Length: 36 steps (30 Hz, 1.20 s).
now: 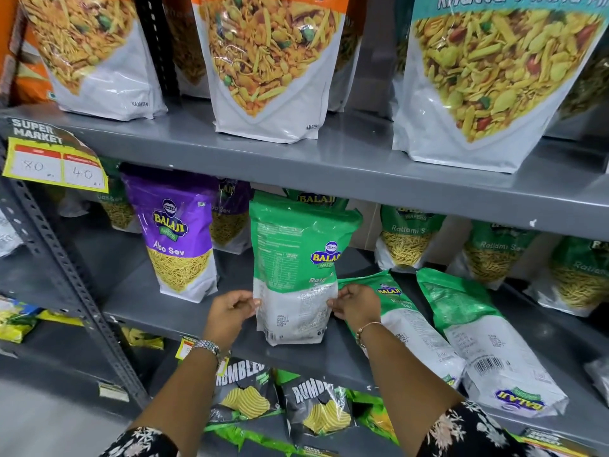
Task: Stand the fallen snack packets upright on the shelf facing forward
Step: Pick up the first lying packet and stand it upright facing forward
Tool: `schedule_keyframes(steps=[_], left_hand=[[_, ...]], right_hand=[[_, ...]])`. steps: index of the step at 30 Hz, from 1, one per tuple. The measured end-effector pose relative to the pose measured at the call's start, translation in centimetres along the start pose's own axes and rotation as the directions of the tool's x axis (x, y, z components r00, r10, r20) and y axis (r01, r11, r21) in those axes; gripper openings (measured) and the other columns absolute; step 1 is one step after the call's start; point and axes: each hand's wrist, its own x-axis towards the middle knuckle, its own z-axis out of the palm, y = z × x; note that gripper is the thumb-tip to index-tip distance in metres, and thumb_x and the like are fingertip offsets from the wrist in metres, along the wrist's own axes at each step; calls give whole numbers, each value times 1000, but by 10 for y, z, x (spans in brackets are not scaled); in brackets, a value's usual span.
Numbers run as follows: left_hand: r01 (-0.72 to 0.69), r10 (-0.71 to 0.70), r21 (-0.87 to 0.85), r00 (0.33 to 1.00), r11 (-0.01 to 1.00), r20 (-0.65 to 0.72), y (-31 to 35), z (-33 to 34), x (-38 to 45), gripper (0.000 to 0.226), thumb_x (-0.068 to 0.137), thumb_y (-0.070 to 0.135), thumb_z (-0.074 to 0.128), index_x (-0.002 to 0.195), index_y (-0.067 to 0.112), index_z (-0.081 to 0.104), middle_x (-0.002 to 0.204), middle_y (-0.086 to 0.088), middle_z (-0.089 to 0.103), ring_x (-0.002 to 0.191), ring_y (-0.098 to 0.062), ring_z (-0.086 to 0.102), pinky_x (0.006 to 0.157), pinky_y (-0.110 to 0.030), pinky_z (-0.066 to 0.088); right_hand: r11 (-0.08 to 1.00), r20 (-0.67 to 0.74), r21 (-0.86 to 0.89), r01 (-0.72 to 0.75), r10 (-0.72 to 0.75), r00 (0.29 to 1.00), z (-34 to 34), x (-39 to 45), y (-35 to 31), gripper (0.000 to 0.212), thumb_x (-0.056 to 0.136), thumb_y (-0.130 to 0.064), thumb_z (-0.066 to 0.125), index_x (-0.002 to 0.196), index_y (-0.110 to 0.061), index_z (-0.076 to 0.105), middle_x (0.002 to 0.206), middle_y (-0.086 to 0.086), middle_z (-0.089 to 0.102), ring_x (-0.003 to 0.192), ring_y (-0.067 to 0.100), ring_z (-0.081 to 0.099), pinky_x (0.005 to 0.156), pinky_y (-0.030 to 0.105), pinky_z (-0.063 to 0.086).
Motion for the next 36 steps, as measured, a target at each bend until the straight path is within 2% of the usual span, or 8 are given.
schedule_keyframes(steps=[3, 5, 12, 21, 27, 31, 33, 36], left_hand=[[-29, 30, 23, 999, 999, -45, -4, 2, 0, 11, 80, -2, 64, 79, 8, 68, 80, -15, 67, 81, -25, 61, 80, -34, 55], [-45, 47, 29, 995, 999, -89, -7, 3, -2, 9, 82, 0, 63, 82, 8, 68, 81, -13, 68, 81, -24, 63, 75, -26, 57], [-47, 50, 34, 995, 998, -86, -9, 5, -12, 19, 85, -1, 59, 75, 14, 66, 81, -10, 69, 82, -23, 63, 83, -40, 53], [-33, 45, 88, 990, 996, -131, -2, 8, -26, 7, 83, 5, 63, 85, 8, 68, 81, -10, 71, 74, -19, 62, 71, -32, 49], [-17, 27, 54, 984, 998, -177, 1, 9, -39, 12, 79, 8, 68, 72, 18, 68, 60, 9, 70, 60, -3, 61, 62, -23, 47], [27, -36, -49, 983, 998, -182, 17, 22, -34, 21, 84, 1, 54, 67, 8, 64, 52, 8, 64, 50, -7, 54, 49, -19, 45], [62, -83, -104, 976, 993, -201, 28, 32, -30, 28, 85, 2, 48, 64, 11, 64, 45, 9, 64, 43, -3, 57, 40, -19, 46], [80, -89, -44, 962, 996, -258, 30, 41, -20, 31, 82, 15, 49, 54, 18, 64, 53, 4, 62, 57, -19, 54, 51, -29, 43]], right_hand=[[993, -51, -117, -8, 2, 999, 10, 3, 1, 22, 65, -17, 82, 57, -27, 64, 69, 5, 70, 66, 27, 66, 74, 50, 60], [989, -80, -148, -26, 15, 997, 20, -3, 2, 18, 71, -22, 77, 84, -28, 66, 86, 9, 73, 78, 32, 71, 75, 47, 60], [993, 108, 38, -107, 103, 989, 41, -31, 35, 59, 70, 3, 58, 125, -16, 54, 109, 8, 71, 90, 26, 65, 85, 43, 56], [998, -116, -60, 36, -43, 992, 55, -92, 15, 29, 75, -7, 62, 97, -17, 45, 93, 7, 63, 81, 25, 62, 69, 29, 48], [983, 60, -104, 150, -144, 988, 72, -99, 11, 79, 64, -21, 81, 132, -10, 41, 126, 5, 50, 113, 21, 54, 91, 26, 46], [988, 128, -106, 108, -94, 987, 79, -84, -6, 105, 48, -29, 86, 138, -13, 34, 131, 6, 49, 116, 23, 55, 79, 19, 51], [994, 113, -71, 81, -73, 991, 84, -74, -13, 123, 33, -41, 85, 139, -14, 28, 137, 8, 46, 122, 27, 54, 92, 33, 55], [996, 78, -6, 92, -91, 993, 95, -51, -1, 132, 28, -49, 85, 140, -21, 20, 138, 7, 48, 124, 28, 53, 96, 45, 53]])
